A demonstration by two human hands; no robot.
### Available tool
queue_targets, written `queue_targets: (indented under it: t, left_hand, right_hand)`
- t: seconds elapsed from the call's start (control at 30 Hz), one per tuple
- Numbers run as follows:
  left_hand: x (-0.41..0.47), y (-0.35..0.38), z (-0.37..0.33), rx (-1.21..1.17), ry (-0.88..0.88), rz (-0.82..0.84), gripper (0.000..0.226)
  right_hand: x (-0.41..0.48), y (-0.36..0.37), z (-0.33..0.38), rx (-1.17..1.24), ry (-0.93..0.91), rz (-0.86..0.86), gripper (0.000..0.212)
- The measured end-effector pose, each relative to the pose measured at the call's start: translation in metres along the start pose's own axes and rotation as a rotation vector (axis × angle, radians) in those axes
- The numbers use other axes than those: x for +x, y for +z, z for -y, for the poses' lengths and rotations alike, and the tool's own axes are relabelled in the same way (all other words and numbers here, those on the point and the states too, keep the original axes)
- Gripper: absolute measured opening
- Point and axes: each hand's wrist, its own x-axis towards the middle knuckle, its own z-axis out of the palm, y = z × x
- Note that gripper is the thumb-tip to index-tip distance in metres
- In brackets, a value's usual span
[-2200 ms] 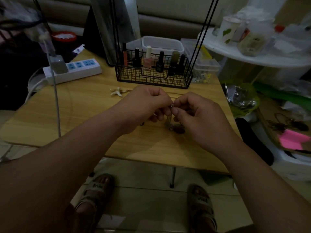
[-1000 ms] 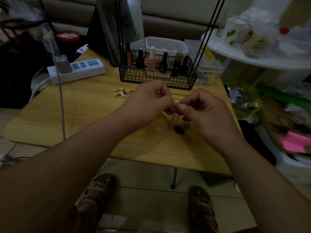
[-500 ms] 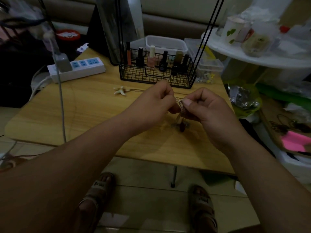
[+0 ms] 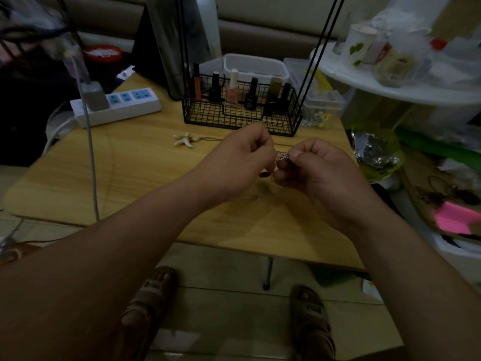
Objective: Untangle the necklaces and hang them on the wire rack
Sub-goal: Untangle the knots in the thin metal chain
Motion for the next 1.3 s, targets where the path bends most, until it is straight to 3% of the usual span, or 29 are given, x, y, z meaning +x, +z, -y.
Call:
queue_targets:
  t: [0.2, 0.4, 0.63, 0.83, 0.93, 1.13, 1.3]
  left_hand:
    - [-0.001, -0.004, 0.002, 0.007, 0.032, 0.007, 0.01]
    - [-0.003, -0.008, -0.003, 0.06, 0.025, 0.011, 0.01]
    - [-0.004, -0.007, -0.007, -0.105, -0.093, 0.055, 0.01]
    - [-0.001, -0.004, -0.002, -0.171, -0.136, 0.131, 0.009]
    - [-0.001, -0.004, 0.0, -0.123, -0.076, 0.155, 0.013]
    - [0.0, -0.006, 0.003, -0.135, -0.028, 0.071, 0.013]
    - [0.0, -0.008, 0.005, -0.098, 0.001, 0.065, 0.016]
  right_hand:
    - [0.0, 0.001, 0.002, -0.168, 0.043, 0.065, 0.023]
    - [0.001, -0.004, 0.006, -0.507, -0.128, -0.012, 0.009]
    - [-0.001, -0.003, 0.005, -0.418, -0.237, -0.141, 0.009]
    - [-0.002, 0.003, 0.005, -0.371, -0.129, -0.098, 0.018]
    - [-0.003, 0.001, 0.007, -0.336, -0.1, -0.081, 0.02]
    - [-0.002, -0.005, 0.006, -0.106, 0.034, 0.003, 0.024]
    - [-0.004, -0.011, 0.009, -0.345, -0.07, 0.041, 0.022]
